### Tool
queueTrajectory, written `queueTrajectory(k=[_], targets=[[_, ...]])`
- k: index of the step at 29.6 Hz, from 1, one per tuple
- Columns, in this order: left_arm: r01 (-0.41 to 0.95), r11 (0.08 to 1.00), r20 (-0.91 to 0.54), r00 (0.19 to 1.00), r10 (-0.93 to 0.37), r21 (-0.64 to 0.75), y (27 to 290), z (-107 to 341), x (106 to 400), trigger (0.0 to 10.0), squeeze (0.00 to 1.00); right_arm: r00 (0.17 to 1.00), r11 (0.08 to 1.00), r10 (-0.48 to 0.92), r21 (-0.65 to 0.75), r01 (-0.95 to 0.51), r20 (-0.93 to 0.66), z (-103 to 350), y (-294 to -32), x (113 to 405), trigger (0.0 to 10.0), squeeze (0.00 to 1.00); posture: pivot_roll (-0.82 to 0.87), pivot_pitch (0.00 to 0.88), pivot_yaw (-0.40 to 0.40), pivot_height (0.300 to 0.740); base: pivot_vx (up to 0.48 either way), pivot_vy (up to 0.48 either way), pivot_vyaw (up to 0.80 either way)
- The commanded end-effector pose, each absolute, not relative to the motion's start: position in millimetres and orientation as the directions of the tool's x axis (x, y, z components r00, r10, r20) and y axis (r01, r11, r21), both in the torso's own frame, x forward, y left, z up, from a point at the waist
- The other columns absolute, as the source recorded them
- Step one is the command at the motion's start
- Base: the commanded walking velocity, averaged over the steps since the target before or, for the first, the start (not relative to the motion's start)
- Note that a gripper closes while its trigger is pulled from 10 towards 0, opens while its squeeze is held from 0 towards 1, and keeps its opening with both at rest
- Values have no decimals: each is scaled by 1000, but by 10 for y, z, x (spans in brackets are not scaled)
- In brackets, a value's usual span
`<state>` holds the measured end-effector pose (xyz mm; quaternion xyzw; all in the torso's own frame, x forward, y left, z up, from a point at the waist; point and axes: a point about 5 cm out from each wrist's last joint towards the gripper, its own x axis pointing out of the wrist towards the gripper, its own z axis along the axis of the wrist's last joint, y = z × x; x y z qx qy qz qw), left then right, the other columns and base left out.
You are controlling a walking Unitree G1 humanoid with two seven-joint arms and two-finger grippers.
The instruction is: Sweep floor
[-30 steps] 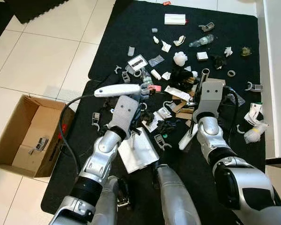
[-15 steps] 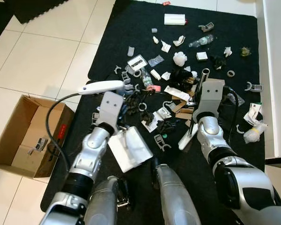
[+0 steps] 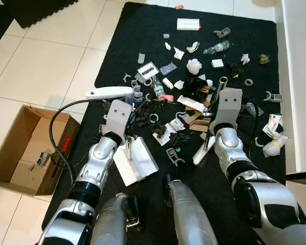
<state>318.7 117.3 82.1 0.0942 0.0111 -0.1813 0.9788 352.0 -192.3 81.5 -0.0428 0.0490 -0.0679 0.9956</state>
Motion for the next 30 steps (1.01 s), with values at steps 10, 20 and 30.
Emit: queueTrajectory(k=[10, 20, 30], targets=[[290, 937, -124, 955, -270, 192, 1365, 618, 3145, 10000, 0, 985, 981, 126, -132, -142, -119, 840, -1708, 3561, 10000, 0, 45, 254, 21, 740, 0, 0, 0], [283, 942, -119, 957, -264, 183, 1356, 579, 3138, 10000, 0, 878, 889, 434, -61, -453, -202, 774, -1642, 3485, 10000, 0, 34, 250, 14, 740, 0, 0, 0], [282, 941, -117, 957, -264, 185, 1366, 570, 3156, 10000, 0, 760, 770, 629, 272, -578, -163, 626, -1412, 3340, 10000, 0, 30, 250, 21, 740, 0, 0, 0]])
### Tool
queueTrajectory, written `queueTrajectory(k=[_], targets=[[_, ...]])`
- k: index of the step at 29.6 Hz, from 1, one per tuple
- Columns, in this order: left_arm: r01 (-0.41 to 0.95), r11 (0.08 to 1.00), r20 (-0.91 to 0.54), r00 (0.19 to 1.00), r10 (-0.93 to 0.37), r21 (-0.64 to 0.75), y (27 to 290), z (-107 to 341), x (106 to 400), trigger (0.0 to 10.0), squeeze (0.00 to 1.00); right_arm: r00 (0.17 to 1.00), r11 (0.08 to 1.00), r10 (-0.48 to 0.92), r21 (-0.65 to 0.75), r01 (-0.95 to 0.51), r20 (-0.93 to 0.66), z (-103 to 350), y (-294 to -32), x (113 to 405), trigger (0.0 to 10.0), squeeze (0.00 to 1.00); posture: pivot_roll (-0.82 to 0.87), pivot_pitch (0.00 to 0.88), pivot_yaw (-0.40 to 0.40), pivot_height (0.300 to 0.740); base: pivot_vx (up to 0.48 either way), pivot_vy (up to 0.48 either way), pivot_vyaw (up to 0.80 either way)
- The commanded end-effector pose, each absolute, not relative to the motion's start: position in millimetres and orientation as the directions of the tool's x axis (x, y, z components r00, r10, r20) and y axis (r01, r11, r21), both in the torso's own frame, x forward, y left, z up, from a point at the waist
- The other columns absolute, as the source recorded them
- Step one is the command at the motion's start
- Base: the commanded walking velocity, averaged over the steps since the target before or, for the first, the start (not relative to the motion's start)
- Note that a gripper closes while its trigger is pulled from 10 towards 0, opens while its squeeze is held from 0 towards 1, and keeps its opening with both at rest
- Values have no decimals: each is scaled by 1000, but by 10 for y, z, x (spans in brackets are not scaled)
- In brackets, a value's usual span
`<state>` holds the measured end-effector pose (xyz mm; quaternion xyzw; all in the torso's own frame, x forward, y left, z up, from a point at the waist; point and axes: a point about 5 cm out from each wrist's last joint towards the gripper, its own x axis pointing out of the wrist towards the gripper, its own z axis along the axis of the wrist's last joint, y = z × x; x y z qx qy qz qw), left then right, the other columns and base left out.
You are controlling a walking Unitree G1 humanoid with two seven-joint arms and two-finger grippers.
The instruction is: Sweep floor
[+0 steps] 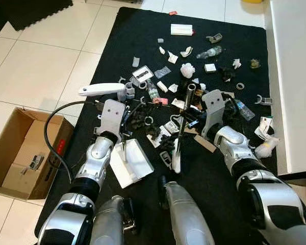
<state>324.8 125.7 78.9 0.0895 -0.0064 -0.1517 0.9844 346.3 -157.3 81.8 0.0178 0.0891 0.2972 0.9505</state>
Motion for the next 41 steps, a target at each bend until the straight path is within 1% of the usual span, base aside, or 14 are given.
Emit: queueTrajectory(k=[1, 2, 4, 9, 12, 14, 17, 23, 29, 31, 32, 35, 39, 41], targets=[[282, 941, -117, 957, -264, 185, 1367, 569, 3157, 10000, 0, 763, 764, 629, 299, -572, -149, 640, -1393, 3349, 10000, 0, 30, 250, 21, 740, 0, 0, 0], [282, 941, -117, 957, -264, 185, 1367, 569, 3157, 10000, 0, 763, 764, 629, 299, -572, -149, 640, -1393, 3349, 10000, 0, 30, 250, 21, 740, 0, 0, 0], [282, 941, -117, 957, -264, 186, 1367, 568, 3160, 10000, 0, 766, 738, 634, 381, -556, -110, 703, -1351, 3394, 10000, 0, 30, 249, 22, 740, 0, 0, 0], [280, 941, -117, 958, -262, 189, 1368, 566, 3164, 10000, 0, 750, 687, 657, 467, -556, -74, 771, -1297, 3431, 10000, 0, 29, 250, 21, 740, 0, 0, 0], [280, 941, -117, 958, -261, 189, 1367, 565, 3165, 10000, 0, 761, 690, 646, 469, -551, -57, 798, -1293, 3448, 10000, 0, 30, 251, 21, 740, 0, 0, 0], [280, 941, -117, 958, -262, 188, 1364, 560, 3165, 10000, 0, 782, 678, 624, 505, -534, -10, 867, -1293, 3485, 10000, 0, 31, 252, 22, 740, 0, 0, 0], [281, 941, -118, 958, -263, 188, 1362, 557, 3165, 10000, 0, 808, 681, 588, 508, -527, 50, 975, -1313, 3536, 10000, 0, 30, 252, 22, 740, 0, 0, 0], [279, 941, -118, 958, -260, 189, 1367, 555, 3167, 10000, 0, 819, 658, 555, 525, -539, 146, 1170, -1352, 3608, 10000, 0, 31, 252, 21, 740, 0, 0, 0], [278, 942, -117, 959, -259, 189, 1367, 555, 3170, 10000, 0, 844, 720, 497, 447, -531, 201, 1353, -1394, 3679, 10000, 0, 30, 251, 19, 740, 0, 0, 0], [278, 942, -116, 959, -260, 188, 1365, 554, 3170, 10000, 0, 865, 793, 454, 345, -502, 214, 1465, -1415, 3717, 10000, 0, 30, 251, 20, 740, 0, 0, 0], [279, 942, -115, 959, -261, 188, 1365, 557, 3172, 10000, 0, 867, 832, 444, 255, -493, 226, 1542, -1410, 3732, 10000, 0, 30, 254, 21, 740, 0, 0, 0], [280, 941, -114, 958, -262, 188, 1363, 562, 3174, 10000, 0, 864, 881, 419, 105, -461, 279, 1711, -1378, 3751, 10000, 0, 35, 264, 22, 740, 0, 0, 0], [280, 942, -113, 958, -262, 187, 1362, 562, 3173, 10000, 0, 859, 916, 372, 12, -402, 350, 1887, -1357, 3767, 10000, 0, 37, 269, 22, 740, 0, 0, 0], [280, 942, -114, 958, -262, 186, 1362, 560, 3171, 10000, 0, 859, 923, 360, -1, -386, 364, 1921, -1356, 3771, 10000, 0, 37, 270, 22, 740, 0, 0, 0]])
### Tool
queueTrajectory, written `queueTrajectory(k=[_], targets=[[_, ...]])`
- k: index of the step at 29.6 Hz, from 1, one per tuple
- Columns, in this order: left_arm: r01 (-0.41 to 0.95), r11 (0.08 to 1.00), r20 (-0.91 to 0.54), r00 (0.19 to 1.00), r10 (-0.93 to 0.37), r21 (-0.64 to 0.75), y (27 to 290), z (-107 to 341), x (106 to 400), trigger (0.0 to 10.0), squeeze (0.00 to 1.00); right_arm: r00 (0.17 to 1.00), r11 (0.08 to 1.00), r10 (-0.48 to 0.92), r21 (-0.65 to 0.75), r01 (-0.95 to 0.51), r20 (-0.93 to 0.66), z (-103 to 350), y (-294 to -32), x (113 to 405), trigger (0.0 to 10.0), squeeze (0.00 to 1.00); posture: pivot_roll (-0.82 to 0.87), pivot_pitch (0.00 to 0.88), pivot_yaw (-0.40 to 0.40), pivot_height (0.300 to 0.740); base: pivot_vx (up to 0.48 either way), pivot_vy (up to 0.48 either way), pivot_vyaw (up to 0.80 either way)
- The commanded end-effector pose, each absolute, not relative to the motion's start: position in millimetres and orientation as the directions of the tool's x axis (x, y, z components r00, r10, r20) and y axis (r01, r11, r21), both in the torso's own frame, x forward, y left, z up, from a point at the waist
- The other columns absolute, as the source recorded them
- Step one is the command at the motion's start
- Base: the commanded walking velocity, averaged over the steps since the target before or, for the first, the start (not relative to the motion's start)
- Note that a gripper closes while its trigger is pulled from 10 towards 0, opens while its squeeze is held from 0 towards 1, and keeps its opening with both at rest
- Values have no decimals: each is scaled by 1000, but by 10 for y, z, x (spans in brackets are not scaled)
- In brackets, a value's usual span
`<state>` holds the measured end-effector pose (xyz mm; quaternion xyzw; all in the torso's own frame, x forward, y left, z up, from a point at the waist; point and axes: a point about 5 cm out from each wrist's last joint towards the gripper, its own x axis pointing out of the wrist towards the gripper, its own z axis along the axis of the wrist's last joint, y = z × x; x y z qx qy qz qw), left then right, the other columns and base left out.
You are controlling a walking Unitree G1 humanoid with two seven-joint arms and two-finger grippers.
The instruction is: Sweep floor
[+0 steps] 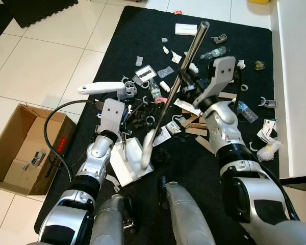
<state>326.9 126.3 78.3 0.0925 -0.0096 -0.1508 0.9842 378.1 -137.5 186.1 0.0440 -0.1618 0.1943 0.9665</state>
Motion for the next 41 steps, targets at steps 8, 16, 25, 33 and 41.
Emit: queueTrajectory(k=[8, 16, 25, 33, 41], targets=[[280, 942, -116, 958, -263, 183, 1357, 549, 3161, 10000, 0, 853, 947, 319, -166, -274, 412, 2084, -1470, 3792, 10000, 0, 37, 277, 24, 740, 0, 0, 0], [281, 943, -113, 958, -264, 180, 1349, 557, 3166, 10000, 0, 884, 899, 385, -322, -295, 265, 1824, -1530, 3780, 10000, 0, 37, 279, 24, 740, 0, 0, 0], [283, 942, -114, 957, -266, 180, 1353, 558, 3166, 10000, 0, 916, 905, 312, -372, -205, 253, 1827, -1785, 3781, 10000, 0, 35, 281, 29, 740, 0, 0, 0], [287, 941, -116, 956, -269, 179, 1339, 556, 3168, 10000, 0, 950, 899, 280, -387, -207, 141, 1540, -2039, 3675, 10000, 0, 29, 285, 30, 740, 0, 0, 0], [284, 942, -115, 957, -266, 181, 1361, 559, 3166, 10000, 0, 950, 860, 309, -415, -297, -39, 1075, -2007, 3499, 10000, 0, 36, 287, 33, 740, 0, 0, 0]])
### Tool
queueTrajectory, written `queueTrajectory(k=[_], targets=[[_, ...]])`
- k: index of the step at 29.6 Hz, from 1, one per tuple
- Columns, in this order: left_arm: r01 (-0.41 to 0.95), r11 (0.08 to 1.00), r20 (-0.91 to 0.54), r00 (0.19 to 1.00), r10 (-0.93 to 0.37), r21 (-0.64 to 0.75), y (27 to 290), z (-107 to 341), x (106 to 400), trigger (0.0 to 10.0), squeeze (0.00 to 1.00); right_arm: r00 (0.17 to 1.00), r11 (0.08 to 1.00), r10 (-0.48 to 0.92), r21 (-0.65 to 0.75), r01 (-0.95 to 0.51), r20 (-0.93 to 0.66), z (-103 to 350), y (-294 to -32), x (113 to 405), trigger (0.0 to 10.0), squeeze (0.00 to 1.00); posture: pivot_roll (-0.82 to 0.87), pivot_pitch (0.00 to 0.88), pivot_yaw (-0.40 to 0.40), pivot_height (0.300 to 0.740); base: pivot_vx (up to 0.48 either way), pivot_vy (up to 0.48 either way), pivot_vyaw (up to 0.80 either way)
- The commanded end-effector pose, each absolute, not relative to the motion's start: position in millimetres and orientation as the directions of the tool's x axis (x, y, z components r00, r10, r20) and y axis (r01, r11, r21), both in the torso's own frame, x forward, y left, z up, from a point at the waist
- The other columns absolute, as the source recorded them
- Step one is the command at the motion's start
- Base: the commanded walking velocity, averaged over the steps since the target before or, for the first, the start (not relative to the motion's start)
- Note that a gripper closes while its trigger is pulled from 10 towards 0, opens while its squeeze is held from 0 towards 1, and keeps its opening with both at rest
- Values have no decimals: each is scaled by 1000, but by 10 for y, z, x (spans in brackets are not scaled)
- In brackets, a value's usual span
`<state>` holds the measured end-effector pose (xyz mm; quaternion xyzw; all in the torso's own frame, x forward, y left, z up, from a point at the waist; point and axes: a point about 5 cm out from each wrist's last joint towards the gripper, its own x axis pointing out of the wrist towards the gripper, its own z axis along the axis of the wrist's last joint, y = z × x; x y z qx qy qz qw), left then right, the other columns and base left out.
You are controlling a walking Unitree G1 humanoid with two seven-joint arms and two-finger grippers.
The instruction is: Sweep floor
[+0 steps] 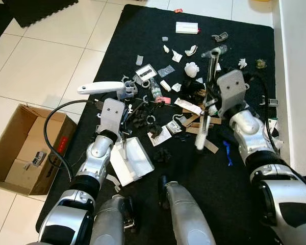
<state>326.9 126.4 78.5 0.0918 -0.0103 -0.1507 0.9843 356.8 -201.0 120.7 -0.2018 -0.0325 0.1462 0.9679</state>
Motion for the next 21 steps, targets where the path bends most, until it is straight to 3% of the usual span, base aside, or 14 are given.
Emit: queueTrajectory(k=[1, 11, 21], targets=[[282, 942, -116, 957, -265, 182, 1370, 557, 3164, 10000, 0, 950, 861, 307, -409, -302, -55, 1032, -2015, 3478, 10000, 0, 36, 288, 34, 740, 0, 0, 0], [287, 941, -121, 956, -268, 181, 1359, 550, 3165, 10000, 0, 964, 888, 266, -383, -254, -20, 1135, -2181, 3499, 10000, 0, 27, 288, 37, 740, 0, 0, 0], [289, 940, -123, 955, -270, 180, 1354, 548, 3168, 10000, 0, 933, 855, 360, -392, -340, -23, 1208, -2114, 3519, 10000, 0, 26, 289, 37, 740, 0, 0, 0]])
